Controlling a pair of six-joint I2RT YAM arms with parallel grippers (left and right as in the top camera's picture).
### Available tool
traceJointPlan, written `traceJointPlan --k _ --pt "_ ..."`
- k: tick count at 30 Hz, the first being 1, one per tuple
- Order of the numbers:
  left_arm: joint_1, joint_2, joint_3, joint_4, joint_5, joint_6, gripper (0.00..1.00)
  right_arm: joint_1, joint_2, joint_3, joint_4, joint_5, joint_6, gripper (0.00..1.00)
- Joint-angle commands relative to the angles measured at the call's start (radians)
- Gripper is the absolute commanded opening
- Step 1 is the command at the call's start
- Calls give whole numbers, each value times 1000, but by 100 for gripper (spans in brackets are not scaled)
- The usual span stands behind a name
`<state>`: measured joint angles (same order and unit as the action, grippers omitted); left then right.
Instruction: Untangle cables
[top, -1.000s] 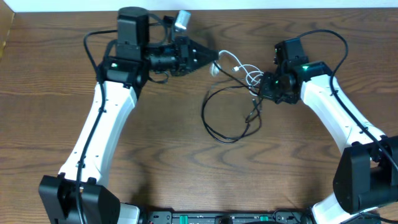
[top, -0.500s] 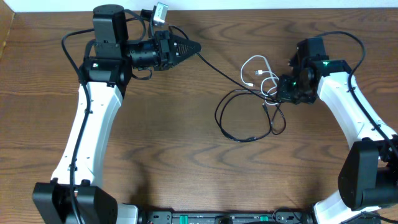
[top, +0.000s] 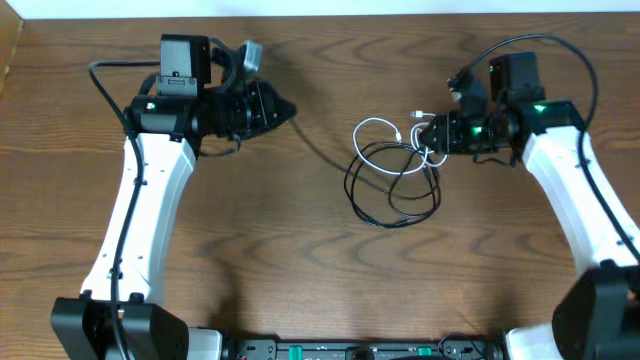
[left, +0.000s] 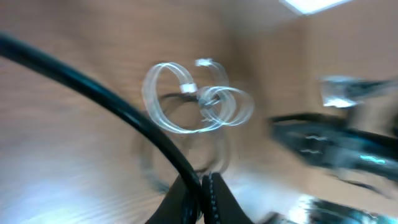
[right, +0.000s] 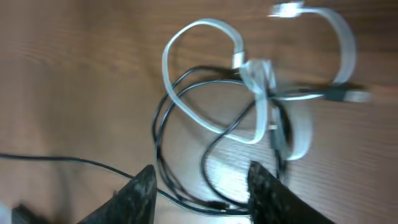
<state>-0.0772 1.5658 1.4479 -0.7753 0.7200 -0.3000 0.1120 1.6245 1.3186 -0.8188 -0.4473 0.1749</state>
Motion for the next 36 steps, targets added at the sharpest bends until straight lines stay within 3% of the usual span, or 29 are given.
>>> traceJointPlan --k 1,8,18,21,23,24,27,31,36 --pt "2 -21 13 -56 -294 79 7 0 0 2 0 138 117 46" --pt "2 -25 13 -143 -542 79 7 5 62 2 1 142 105 52" --pt "-1 -24 3 -233 -511 78 9 74 201 2 133 106 53 49" --pt "-1 -24 -5 -245 -512 79 27 88 251 2 166 93 97 37" --pt "-1 -24 -5 -245 -512 79 42 90 275 2 182 72 111 17" --pt "-1 -24 -5 -244 -512 79 43 90 278 2 192 56 109 1" --pt "-1 -24 -5 -237 -510 79 44 87 261 11 202 30 102 1" --pt "-1 -24 -5 -220 -439 82 44 78 186 43 198 -52 87 1" --pt "-14 -24 -5 -132 -91 169 44 64 33 107 196 -174 158 1"
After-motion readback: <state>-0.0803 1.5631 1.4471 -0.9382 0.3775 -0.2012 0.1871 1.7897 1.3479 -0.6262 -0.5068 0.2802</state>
